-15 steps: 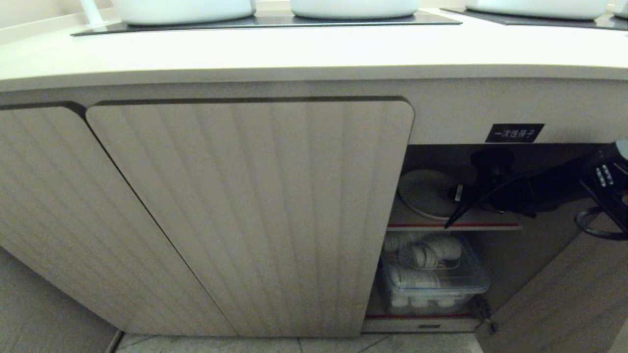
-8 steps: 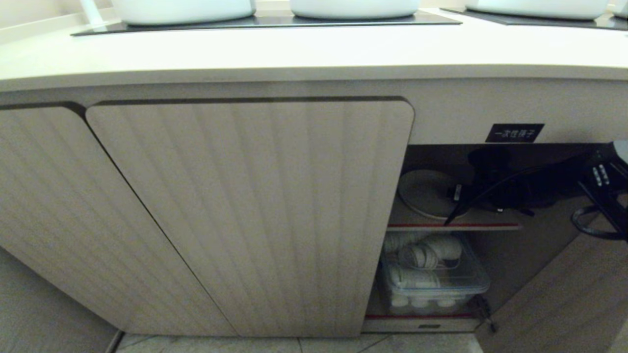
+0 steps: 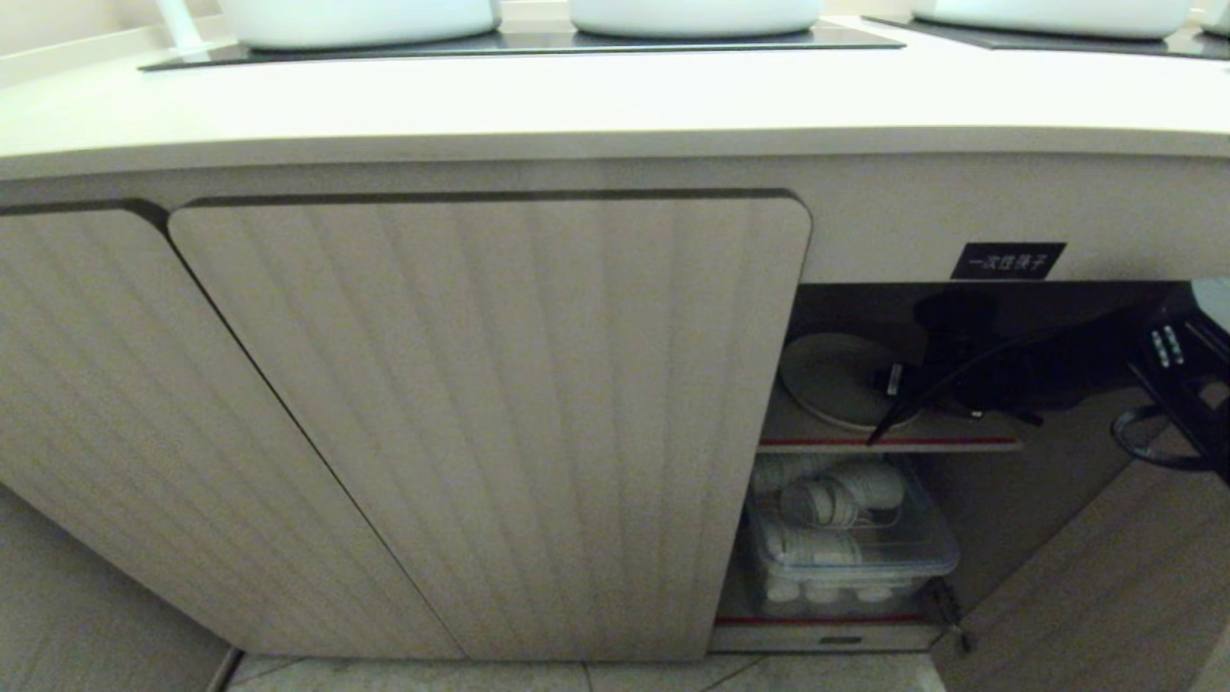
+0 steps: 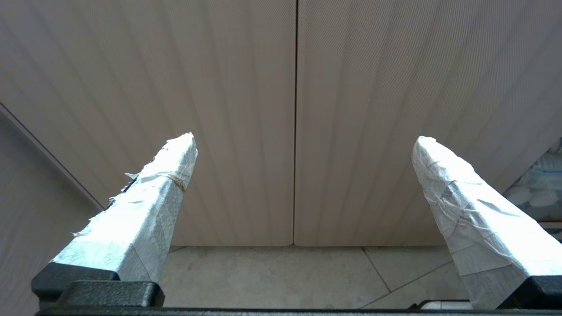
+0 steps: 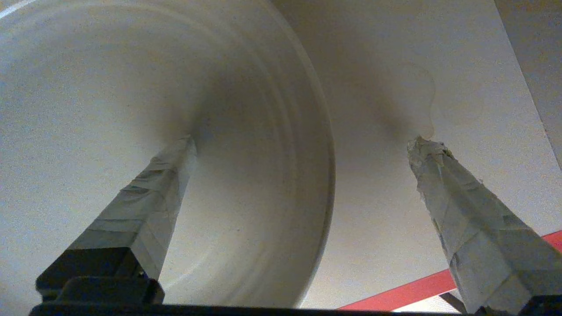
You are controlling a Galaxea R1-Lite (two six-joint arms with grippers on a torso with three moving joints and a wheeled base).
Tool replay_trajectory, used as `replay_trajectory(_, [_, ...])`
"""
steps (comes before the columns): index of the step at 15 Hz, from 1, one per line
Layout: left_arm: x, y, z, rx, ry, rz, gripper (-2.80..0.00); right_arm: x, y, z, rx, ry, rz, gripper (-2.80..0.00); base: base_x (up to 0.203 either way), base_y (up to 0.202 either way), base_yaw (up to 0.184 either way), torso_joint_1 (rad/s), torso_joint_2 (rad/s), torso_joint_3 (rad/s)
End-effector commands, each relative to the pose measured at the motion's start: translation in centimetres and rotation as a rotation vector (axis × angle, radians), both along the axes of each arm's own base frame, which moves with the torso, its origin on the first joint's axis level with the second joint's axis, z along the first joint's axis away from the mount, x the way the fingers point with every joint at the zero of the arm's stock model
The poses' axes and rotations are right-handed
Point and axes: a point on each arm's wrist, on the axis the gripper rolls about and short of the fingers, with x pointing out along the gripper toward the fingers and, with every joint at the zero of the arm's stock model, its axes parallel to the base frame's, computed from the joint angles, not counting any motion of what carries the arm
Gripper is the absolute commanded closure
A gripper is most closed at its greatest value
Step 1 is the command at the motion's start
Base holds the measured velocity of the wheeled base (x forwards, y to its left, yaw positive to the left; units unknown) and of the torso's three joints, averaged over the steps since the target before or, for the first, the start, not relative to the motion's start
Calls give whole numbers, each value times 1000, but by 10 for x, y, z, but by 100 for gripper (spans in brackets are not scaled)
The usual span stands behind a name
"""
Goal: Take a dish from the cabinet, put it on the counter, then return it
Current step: Take the plate from the cabinet
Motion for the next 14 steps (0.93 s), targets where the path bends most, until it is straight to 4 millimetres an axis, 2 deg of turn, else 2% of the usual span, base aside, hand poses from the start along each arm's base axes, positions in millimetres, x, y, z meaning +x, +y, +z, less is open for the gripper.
replay_trajectory(1, [0,0,0,0,0,-1,-280,0,0,0,0,-1,-3,-280,0,0,0,0,0,0])
replay_trajectory(14, [0,0,0,0,0,-1,-280,1,2,7,-1,-22,-1,-280,0,0,0,0,0,0])
